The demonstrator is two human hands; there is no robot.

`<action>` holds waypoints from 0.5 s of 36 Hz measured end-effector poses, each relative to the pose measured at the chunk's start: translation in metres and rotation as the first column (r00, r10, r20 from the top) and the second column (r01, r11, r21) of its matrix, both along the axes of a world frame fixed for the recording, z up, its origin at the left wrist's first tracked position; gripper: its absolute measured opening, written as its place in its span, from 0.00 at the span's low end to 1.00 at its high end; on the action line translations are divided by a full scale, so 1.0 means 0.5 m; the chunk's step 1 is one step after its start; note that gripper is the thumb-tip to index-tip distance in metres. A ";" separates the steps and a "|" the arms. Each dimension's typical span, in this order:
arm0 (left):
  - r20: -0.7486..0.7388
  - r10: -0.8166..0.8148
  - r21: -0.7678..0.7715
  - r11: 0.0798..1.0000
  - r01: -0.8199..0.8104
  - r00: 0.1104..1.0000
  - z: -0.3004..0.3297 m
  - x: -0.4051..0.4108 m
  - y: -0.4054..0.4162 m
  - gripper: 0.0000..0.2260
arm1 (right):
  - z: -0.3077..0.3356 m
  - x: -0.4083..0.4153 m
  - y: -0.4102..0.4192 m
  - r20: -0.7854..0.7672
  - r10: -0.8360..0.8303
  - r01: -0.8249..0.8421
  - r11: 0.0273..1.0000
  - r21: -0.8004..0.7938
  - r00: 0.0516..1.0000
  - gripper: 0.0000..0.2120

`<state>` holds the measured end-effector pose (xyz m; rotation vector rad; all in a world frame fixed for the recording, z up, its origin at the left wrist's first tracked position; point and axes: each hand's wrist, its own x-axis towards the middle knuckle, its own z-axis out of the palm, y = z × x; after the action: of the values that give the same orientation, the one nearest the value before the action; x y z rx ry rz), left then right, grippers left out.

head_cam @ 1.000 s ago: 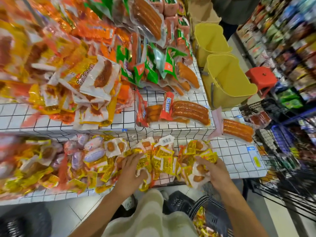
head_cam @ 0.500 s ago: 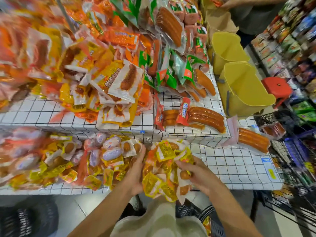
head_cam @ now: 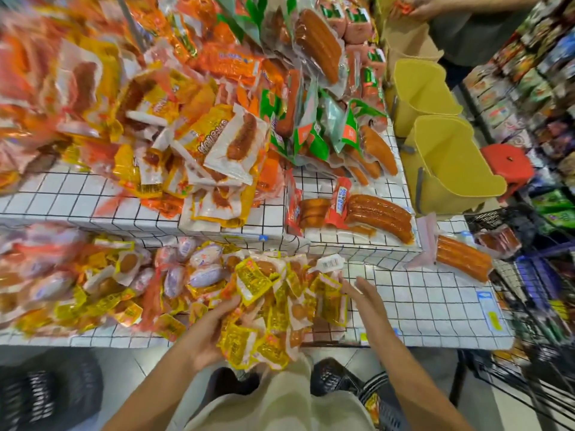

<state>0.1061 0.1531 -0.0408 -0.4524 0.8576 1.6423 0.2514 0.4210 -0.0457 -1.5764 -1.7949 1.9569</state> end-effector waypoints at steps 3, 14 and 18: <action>-0.034 0.046 -0.052 0.998 -0.047 0.998 -0.002 -0.009 -0.030 0.23 | -0.050 -0.007 0.010 0.098 0.041 -0.037 0.999 -0.036 0.994 0.30; -0.070 0.198 -0.115 0.972 -0.205 0.978 -0.009 -0.006 -0.102 0.17 | -0.042 -0.097 0.002 0.123 0.077 -0.065 0.992 -0.105 0.989 0.13; -0.078 0.215 -0.112 0.968 -0.223 0.973 0.000 -0.007 -0.106 0.16 | -0.045 -0.103 -0.005 0.112 0.087 -0.069 0.985 -0.159 0.990 0.24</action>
<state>0.1027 0.1002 -0.0411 -0.5969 0.9874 1.8224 0.1999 0.4185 -0.0680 -1.7276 -1.8126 2.1286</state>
